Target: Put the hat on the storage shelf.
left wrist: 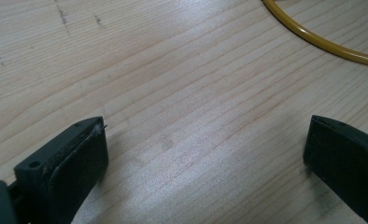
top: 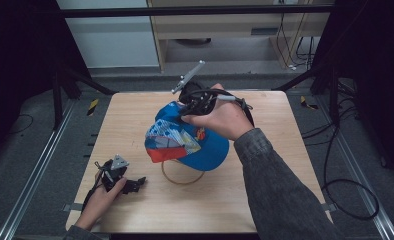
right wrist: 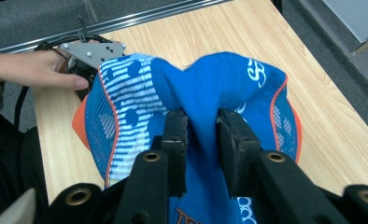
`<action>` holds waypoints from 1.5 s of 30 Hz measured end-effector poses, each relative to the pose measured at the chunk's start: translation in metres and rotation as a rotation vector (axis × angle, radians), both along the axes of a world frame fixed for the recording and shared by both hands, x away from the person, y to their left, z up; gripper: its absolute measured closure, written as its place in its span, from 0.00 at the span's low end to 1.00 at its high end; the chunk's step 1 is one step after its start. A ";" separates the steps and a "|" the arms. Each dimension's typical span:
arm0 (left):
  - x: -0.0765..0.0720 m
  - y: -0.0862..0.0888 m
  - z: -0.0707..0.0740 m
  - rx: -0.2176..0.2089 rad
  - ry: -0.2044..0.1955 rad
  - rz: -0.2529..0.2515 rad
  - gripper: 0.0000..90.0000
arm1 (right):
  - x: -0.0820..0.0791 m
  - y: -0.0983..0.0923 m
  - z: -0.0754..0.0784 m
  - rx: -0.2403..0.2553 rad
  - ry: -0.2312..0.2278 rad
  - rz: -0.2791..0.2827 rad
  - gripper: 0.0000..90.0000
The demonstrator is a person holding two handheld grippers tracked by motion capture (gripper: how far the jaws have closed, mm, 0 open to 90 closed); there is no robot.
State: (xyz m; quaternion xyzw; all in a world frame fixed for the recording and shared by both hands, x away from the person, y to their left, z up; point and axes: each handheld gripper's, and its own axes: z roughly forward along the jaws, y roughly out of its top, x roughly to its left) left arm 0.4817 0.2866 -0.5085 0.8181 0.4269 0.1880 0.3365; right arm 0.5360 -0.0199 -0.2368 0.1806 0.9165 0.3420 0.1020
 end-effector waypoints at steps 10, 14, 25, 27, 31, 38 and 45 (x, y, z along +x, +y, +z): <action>0.000 0.000 0.000 0.000 0.000 0.000 0.00 | -0.001 -0.004 0.001 0.013 0.003 -0.009 0.75; 0.000 0.000 0.000 0.000 0.000 0.000 0.00 | -0.002 -0.006 0.002 0.015 0.002 -0.015 0.69; 0.000 0.000 0.000 -0.002 -0.001 0.002 0.00 | -0.004 -0.015 0.004 0.033 0.006 -0.033 0.59; 0.000 0.000 0.000 -0.001 -0.001 0.002 0.00 | -0.004 -0.016 0.004 0.030 0.007 -0.033 0.58; 0.000 0.000 0.000 -0.002 -0.001 0.002 0.00 | -0.004 -0.019 0.004 0.033 0.005 -0.043 0.53; 0.000 0.000 0.000 -0.001 -0.001 0.001 0.00 | -0.005 -0.028 0.000 0.052 -0.028 -0.082 0.34; 0.000 0.000 0.000 -0.003 -0.002 0.001 0.00 | -0.007 -0.042 -0.003 0.094 -0.082 -0.146 0.15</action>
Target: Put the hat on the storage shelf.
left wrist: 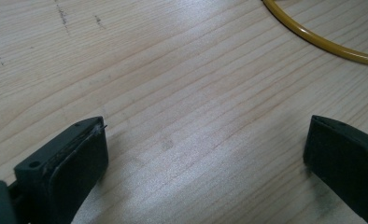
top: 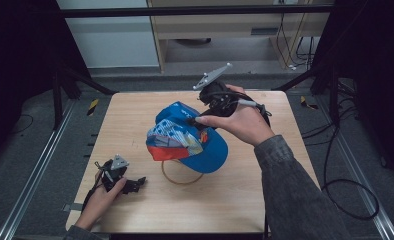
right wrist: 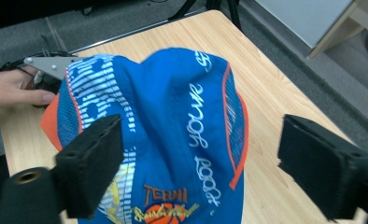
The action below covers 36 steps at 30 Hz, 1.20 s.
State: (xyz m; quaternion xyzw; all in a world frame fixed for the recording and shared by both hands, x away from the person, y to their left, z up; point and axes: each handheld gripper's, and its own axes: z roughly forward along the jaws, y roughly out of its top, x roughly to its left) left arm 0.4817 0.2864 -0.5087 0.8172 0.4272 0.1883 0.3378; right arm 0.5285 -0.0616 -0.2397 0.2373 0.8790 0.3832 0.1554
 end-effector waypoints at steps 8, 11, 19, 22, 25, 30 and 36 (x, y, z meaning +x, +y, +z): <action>0.000 0.000 0.000 0.001 0.000 0.001 0.00 | -0.006 -0.025 -0.012 0.042 -0.034 -0.078 0.07; 0.000 0.000 0.000 0.000 -0.001 0.000 0.00 | -0.008 -0.037 -0.016 0.058 -0.043 -0.113 0.07; 0.000 0.000 0.000 0.003 0.000 -0.002 0.00 | -0.020 -0.081 -0.043 0.090 -0.033 -0.196 0.13; 0.000 0.000 0.000 0.003 0.000 -0.002 0.00 | -0.027 -0.099 -0.061 0.091 -0.033 -0.236 0.13; 0.000 0.000 0.000 0.003 0.000 -0.002 0.00 | -0.034 -0.114 -0.079 0.109 -0.032 -0.268 0.13; 0.000 0.000 0.000 0.003 0.000 -0.002 0.00 | -0.042 -0.135 -0.109 0.132 -0.033 -0.307 0.13; 0.000 0.000 0.000 0.003 0.000 -0.002 0.00 | -0.043 -0.150 -0.148 0.144 -0.026 -0.360 0.14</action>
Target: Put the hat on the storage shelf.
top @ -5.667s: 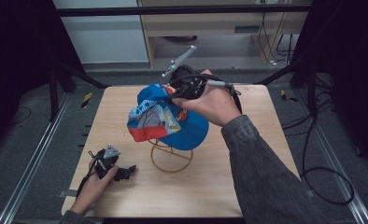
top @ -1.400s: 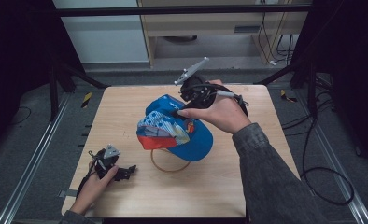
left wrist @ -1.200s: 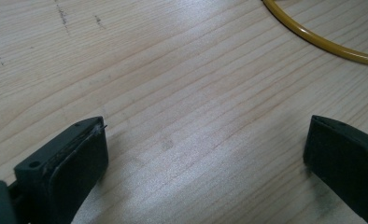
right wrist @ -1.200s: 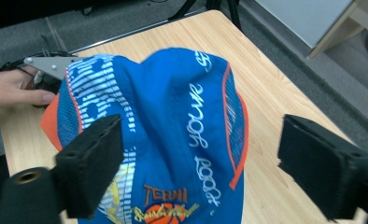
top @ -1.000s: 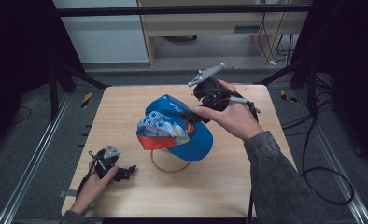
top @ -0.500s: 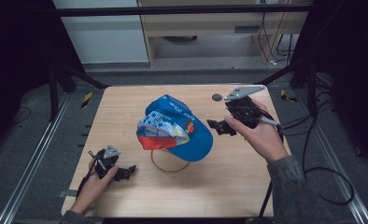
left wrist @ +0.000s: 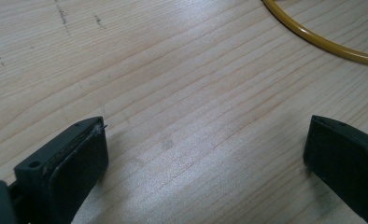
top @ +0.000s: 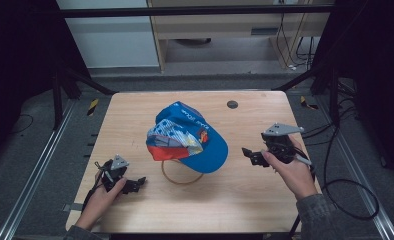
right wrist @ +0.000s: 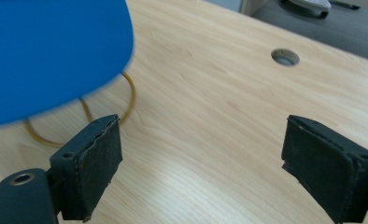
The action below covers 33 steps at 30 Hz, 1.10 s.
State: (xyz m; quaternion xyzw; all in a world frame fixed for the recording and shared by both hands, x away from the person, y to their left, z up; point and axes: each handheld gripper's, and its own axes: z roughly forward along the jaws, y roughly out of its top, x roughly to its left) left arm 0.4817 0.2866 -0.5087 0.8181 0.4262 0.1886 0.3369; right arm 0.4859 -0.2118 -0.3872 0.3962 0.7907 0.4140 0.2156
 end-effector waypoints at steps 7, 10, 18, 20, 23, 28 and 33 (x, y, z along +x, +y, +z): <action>0.000 0.000 0.000 0.000 0.000 0.000 0.00 | 0.004 -0.002 -0.033 -0.010 0.034 -0.023 0.14; 0.000 0.000 0.000 0.000 0.000 0.000 0.00 | 0.006 -0.003 -0.045 -0.007 0.054 -0.038 0.15; 0.000 0.000 0.000 0.002 0.000 0.001 0.00 | 0.007 -0.003 -0.069 -0.001 0.089 -0.058 0.15; 0.000 0.000 0.000 0.002 0.000 0.001 0.00 | 0.007 -0.004 -0.074 0.005 0.097 -0.066 0.15; 0.000 0.000 0.000 0.002 0.001 0.000 0.00 | 0.006 -0.003 -0.082 0.005 0.115 -0.072 0.15; 0.000 0.000 0.000 0.003 0.001 0.000 0.00 | 0.007 -0.003 -0.095 0.012 0.138 -0.089 0.14; 0.000 0.000 0.000 0.002 0.001 0.001 0.00 | 0.007 -0.003 -0.104 0.014 0.149 -0.111 0.13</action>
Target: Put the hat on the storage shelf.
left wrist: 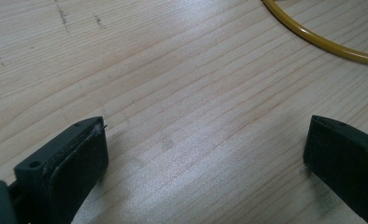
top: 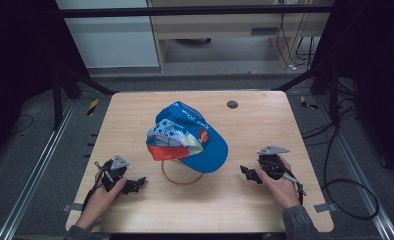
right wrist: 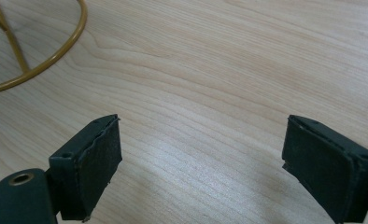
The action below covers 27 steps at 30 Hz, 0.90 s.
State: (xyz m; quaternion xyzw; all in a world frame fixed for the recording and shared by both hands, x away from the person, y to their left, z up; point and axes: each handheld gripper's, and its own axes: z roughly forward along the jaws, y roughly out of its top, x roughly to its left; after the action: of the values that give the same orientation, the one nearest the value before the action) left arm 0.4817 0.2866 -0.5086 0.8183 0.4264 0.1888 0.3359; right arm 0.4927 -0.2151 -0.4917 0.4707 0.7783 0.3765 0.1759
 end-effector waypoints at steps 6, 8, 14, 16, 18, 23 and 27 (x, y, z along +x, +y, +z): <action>0.000 0.000 0.000 -0.001 0.000 0.001 0.00 | 0.000 0.000 -0.009 0.006 -0.001 -0.031 0.12; 0.000 0.000 0.000 0.001 0.000 -0.001 0.00 | 0.000 0.000 -0.011 0.016 0.001 -0.039 0.12; 0.000 0.000 0.000 0.000 -0.001 -0.001 0.00 | 0.001 0.001 -0.015 0.002 0.008 -0.054 0.11; 0.000 0.000 0.000 0.000 0.000 -0.002 0.00 | 0.001 0.001 -0.017 -0.004 0.010 -0.057 0.11; 0.000 0.000 0.000 0.000 -0.001 -0.002 0.00 | 0.001 0.001 -0.018 -0.012 0.002 -0.060 0.10; 0.000 0.000 0.000 0.000 0.000 -0.002 0.00 | -0.001 0.005 -0.020 -0.051 -0.010 -0.066 0.09; 0.000 0.000 0.000 0.000 0.000 -0.002 0.00 | -0.002 0.009 -0.020 -0.089 -0.014 -0.070 0.08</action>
State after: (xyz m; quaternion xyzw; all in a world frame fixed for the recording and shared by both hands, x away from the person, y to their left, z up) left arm 0.4817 0.2867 -0.5086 0.8188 0.4257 0.1886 0.3359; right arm 0.4908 -0.2059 -0.5118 0.4868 0.7760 0.3385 0.2153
